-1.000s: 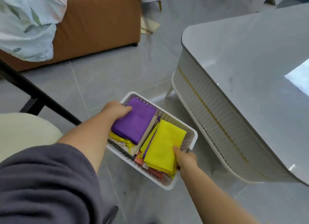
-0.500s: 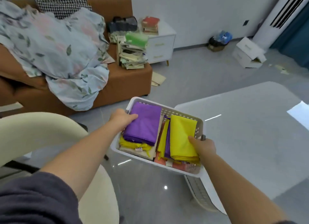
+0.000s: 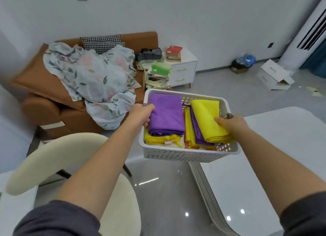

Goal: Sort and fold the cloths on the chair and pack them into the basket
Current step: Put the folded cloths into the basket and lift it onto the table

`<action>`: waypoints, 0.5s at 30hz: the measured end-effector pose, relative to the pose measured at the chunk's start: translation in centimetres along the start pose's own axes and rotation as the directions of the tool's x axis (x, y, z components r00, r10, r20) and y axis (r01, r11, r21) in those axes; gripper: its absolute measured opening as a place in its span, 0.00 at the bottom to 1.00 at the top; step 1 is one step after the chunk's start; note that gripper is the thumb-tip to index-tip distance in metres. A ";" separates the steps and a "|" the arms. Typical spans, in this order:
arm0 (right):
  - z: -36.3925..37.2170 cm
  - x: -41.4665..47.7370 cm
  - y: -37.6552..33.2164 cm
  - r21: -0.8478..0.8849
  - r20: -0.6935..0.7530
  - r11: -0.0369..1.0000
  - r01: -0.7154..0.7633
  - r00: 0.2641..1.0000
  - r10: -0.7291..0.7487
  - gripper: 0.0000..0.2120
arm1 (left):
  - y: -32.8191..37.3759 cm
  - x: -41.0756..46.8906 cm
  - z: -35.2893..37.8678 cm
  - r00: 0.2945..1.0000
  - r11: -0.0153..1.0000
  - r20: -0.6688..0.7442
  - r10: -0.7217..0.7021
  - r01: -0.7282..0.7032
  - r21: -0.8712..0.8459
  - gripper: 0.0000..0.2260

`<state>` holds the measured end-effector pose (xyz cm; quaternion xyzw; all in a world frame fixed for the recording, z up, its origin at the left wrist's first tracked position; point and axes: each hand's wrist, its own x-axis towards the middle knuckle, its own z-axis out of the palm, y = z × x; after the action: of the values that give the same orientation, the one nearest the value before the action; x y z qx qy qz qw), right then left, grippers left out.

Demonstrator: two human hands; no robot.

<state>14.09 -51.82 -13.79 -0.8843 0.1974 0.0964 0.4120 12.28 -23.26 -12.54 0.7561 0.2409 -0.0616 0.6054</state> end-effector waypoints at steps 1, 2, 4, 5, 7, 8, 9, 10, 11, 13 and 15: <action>-0.3 0.3 -0.1 -0.008 0.007 1.000 0.007 1.000 -0.007 0.31 | 0.1 -0.2 0.3 1.000 1.000 -0.016 0.000 0.000 -0.008 0.09; -0.7 0.8 0.0 0.001 0.016 1.000 0.012 1.000 -0.012 0.31 | 0.2 -0.4 0.7 0.999 1.000 -0.037 -0.003 0.002 -0.014 0.08; -1.9 1.8 0.5 0.020 0.033 1.000 0.024 0.999 -0.025 0.31 | 0.1 -0.9 2.2 0.997 0.999 -0.074 -0.009 0.007 -0.036 0.08; -2.7 2.4 1.0 0.013 0.043 0.999 0.036 0.998 -0.036 0.30 | 0.0 -1.4 3.3 0.996 0.999 -0.088 -0.014 0.010 -0.045 0.07; -4.7 3.6 2.7 -0.009 0.056 0.998 0.055 0.997 -0.055 0.29 | -0.4 -2.4 6.0 0.994 0.997 -0.104 -0.024 0.017 -0.070 0.07; -5.9 4.2 3.7 -0.020 0.062 0.997 0.072 0.996 -0.070 0.27 | -0.8 -3.0 7.8 0.994 0.996 -0.110 -0.028 0.018 -0.086 0.08; -7.1 4.9 4.9 -0.034 0.070 0.995 0.092 0.993 -0.090 0.23 | -1.3 -3.7 9.6 0.992 0.994 -0.123 -0.034 0.021 -0.105 0.09; -8.5 5.6 5.9 -0.048 0.078 0.992 0.116 0.991 -0.113 0.19 | -1.7 -4.4 11.5 0.989 0.992 -0.142 -0.043 0.025 -0.123 0.09; -9.9 6.2 6.9 -0.061 0.087 0.989 0.133 0.988 -0.128 0.18 | -1.9 -5.2 13.5 0.985 0.990 -0.161 -0.055 0.032 -0.140 0.10; -12.6 7.4 8.5 -0.105 0.120 0.982 0.155 0.983 -0.142 0.18 | -2.3 -6.6 17.1 0.976 0.984 -0.201 -0.083 0.049 -0.171 0.10; -14.9 8.5 9.7 -0.146 0.155 0.972 0.183 0.975 -0.160 0.17 | -2.4 -7.7 20.2 0.966 0.980 -0.236 -0.105 0.059 -0.192 0.09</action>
<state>17.71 -71.20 -13.69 -0.9189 0.0820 0.1388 0.3599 8.46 -44.23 -16.97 0.6882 0.3496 0.0297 0.6350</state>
